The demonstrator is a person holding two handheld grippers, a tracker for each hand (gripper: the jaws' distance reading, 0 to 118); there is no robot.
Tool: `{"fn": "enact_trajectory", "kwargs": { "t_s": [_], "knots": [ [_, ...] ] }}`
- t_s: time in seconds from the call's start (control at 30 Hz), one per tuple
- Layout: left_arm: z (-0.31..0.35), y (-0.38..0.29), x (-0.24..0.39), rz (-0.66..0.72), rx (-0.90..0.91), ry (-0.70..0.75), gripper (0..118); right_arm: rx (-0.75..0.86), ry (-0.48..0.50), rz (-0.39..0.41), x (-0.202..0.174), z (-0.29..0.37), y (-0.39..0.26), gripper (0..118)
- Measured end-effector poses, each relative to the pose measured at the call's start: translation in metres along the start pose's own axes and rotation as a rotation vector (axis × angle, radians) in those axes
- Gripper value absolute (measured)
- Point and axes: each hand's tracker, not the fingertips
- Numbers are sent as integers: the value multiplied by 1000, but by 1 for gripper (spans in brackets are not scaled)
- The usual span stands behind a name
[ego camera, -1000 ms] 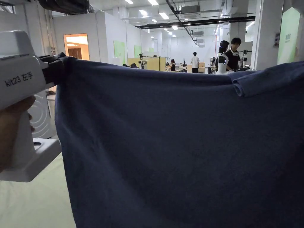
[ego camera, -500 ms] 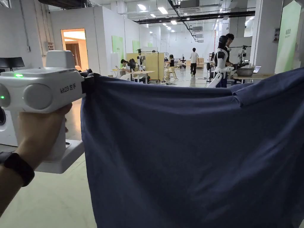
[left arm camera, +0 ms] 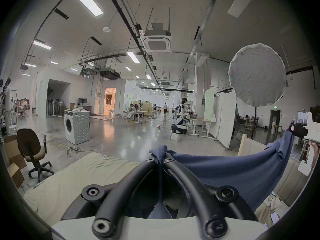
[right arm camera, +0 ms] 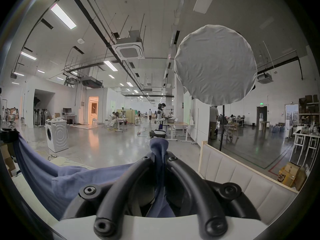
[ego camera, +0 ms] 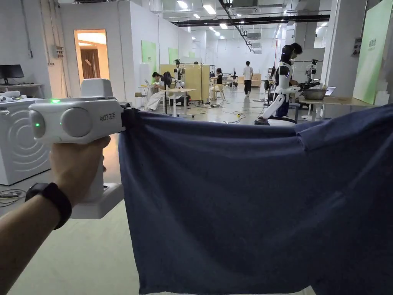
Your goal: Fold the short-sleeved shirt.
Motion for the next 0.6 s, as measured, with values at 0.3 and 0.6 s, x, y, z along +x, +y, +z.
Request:
{"fn": "enact_trajectory", "kwargs": {
  "t_s": [0.3, 0.6],
  "knots": [
    [-51, -19, 10, 19, -36, -12, 3, -49, -5, -123, -1, -41, -12, 9],
    [-76, -58, -7, 64, -81, -10, 3, -114, 28, -54, -5, -55, -50, 9]
  ]
}}
